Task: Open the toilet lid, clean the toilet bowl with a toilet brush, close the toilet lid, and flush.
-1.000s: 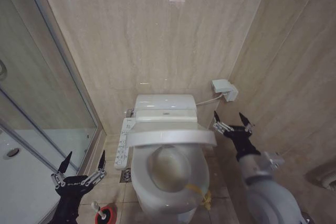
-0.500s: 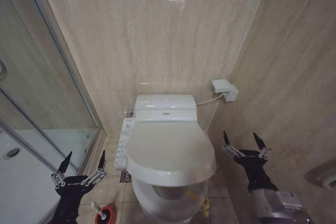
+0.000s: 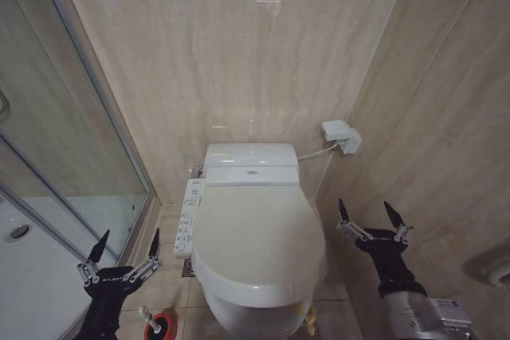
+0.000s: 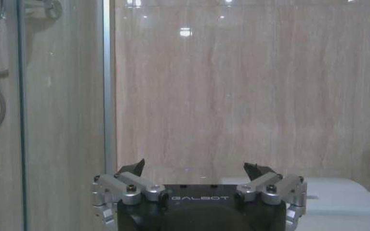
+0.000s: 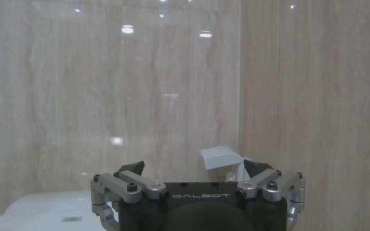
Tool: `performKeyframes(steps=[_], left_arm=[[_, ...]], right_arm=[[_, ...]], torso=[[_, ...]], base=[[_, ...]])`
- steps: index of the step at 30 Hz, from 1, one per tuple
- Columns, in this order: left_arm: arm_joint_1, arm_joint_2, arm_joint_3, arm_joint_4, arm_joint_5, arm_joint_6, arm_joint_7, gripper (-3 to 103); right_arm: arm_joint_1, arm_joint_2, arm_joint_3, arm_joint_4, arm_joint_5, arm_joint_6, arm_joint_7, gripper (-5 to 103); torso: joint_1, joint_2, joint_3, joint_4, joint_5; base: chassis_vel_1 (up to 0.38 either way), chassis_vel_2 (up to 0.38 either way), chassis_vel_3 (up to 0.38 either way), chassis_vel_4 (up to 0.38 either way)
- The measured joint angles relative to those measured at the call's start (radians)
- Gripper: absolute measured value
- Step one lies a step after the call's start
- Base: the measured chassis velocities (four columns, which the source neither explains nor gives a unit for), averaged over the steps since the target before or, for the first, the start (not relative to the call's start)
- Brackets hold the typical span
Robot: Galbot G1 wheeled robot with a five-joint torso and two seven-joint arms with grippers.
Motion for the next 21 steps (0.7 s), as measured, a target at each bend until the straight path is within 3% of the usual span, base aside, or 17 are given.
performKeyframes(steps=[12, 21], left_arm=[[0.000, 0.000, 0.000, 0.000, 0.000, 0.000, 0.000, 100], [0.000, 0.000, 0.000, 0.000, 0.000, 0.000, 0.000, 100]], right_arm=[[-0.035, 0.027, -0.013, 0.000, -0.019, 0.026, 0.010, 100], [-0.033, 0.028, -0.018, 0.000, -0.018, 0.086, 0.012, 100]], torso=[[0.000, 0.000, 0.000, 0.0000, 0.0000], [0.000, 0.000, 0.000, 0.0000, 0.0000]], base=[[0.000, 0.000, 0.000, 0.000], [0.000, 0.000, 0.000, 0.000]])
